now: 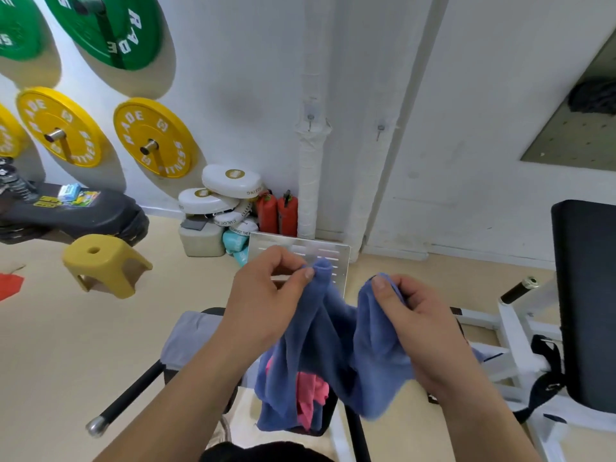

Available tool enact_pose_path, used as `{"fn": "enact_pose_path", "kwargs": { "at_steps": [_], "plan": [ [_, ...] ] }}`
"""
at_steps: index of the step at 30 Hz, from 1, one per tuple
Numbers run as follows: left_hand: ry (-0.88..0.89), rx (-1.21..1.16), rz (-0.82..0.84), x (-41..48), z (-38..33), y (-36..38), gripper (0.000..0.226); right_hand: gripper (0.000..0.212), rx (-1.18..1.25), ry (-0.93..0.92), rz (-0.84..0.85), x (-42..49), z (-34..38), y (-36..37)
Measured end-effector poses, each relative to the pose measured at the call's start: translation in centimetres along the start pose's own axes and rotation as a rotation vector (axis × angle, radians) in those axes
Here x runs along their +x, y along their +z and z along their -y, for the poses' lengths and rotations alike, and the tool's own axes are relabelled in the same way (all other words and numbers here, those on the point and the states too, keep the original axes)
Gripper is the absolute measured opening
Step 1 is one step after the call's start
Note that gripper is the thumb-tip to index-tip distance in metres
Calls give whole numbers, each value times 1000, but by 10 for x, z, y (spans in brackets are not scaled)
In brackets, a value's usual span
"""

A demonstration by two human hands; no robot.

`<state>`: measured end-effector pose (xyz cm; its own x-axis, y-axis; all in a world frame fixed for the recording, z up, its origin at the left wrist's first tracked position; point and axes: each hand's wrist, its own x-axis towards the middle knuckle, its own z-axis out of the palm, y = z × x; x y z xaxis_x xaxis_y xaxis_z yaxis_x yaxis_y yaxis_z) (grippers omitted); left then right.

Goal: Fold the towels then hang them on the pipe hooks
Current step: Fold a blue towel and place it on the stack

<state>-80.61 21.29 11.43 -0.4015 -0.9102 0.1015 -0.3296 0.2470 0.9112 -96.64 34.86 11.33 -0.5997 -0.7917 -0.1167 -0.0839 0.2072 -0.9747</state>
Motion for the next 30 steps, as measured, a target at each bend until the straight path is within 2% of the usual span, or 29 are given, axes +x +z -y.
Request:
{"fn": "enact_pose_path", "kwargs": {
  "at_steps": [2, 5, 7, 13, 16, 18, 21, 22, 24, 26, 28, 30],
  "plan": [
    [31, 2, 4, -7, -5, 3, 13, 18, 63, 65, 62, -1, -1, 7],
    [5, -97, 30, -20, -8, 12, 13, 24, 87, 92, 120, -4, -4, 16],
    [-34, -139, 56, -30, -6, 20, 11, 20, 46, 68, 92, -5, -4, 21],
    [-245, -305, 37, -41, -4, 27, 3, 11, -59, 25, -147, -8, -5, 26],
    [-296, -365, 71, -42, -6, 25, 9, 19, -35, 20, -175, -9, -7, 27],
    [-304, -408, 138, -48, -11, 26, 15, 26, 56, 30, -128, -11, -5, 29],
    [-308, -476, 154, -56, -17, 29, 19, 10, 136, 2, -4, -13, -2, 25],
    [-301, -483, 138, -56, -16, 28, 20, 12, 181, 16, 52, -12, -3, 21],
    [-282, -483, 109, -55, -13, 25, 22, 27, 299, 68, 201, -12, -3, 11],
    [-255, -454, 93, -53, -11, 20, 26, 48, 285, 71, 318, -12, -2, 5],
    [-230, -427, 100, -53, -11, 16, 28, 43, 213, 37, 314, -14, -1, 7],
    [-202, -396, 119, -54, -12, 14, 28, 28, 201, 25, 232, -15, 0, 11]
  ]
}}
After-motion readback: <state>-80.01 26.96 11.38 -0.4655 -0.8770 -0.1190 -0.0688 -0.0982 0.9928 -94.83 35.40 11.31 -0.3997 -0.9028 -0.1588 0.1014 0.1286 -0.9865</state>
